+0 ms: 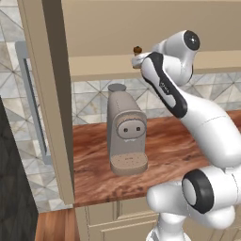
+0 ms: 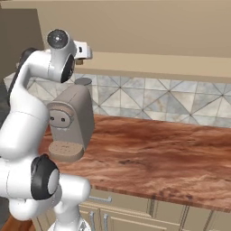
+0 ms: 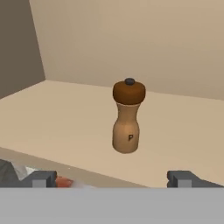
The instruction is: Take 2 condiments from the cabinet and move them on the counter near the stove.Make sure the condiments are lined up with each other, next to each other.
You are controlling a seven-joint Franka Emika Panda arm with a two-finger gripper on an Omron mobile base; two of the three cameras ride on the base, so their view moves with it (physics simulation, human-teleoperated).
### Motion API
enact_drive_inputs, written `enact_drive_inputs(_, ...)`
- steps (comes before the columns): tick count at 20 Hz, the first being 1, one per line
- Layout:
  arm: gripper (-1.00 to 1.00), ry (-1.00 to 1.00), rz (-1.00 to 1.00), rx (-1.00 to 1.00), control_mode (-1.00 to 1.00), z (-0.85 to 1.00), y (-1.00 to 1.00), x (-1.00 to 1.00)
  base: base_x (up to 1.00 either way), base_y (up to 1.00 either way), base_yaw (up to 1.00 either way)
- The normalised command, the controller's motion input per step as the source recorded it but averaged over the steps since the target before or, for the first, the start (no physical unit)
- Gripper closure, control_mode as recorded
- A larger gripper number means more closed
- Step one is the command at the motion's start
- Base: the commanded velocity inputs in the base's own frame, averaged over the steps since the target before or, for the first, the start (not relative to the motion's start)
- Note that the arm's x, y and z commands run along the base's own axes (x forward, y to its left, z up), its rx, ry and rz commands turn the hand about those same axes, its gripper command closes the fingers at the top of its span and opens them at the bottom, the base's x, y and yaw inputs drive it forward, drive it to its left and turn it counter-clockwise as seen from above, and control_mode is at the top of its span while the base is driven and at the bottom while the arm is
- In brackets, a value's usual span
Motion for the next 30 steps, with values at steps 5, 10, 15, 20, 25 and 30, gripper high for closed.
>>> enact_drive_inputs(5,-1.0,0.0,0.0,0.0,-1.0,-0.01,0.02,0.28,0.0,0.0,0.0)
enact_drive_inputs(10,-1.0,0.0,0.0,0.0,-1.0,-0.07,0.0,0.25,0.0,0.0,0.0)
enact_drive_inputs(15,-1.0,0.0,0.0,0.0,-1.0,-0.11,0.02,0.25,0.0,0.0,0.0)
enact_drive_inputs(20,-1.0,0.0,0.0,0.0,-1.0,-0.08,0.01,0.26,0.0,0.0,0.0)
enact_drive_inputs(25,-1.0,0.0,0.0,0.0,-1.0,-0.04,0.0,0.24,0.0,0.0,0.0)
enact_drive_inputs(30,-1.0,0.0,0.0,0.0,-1.0,-0.03,0.0,0.2,0.0,0.0,0.0)
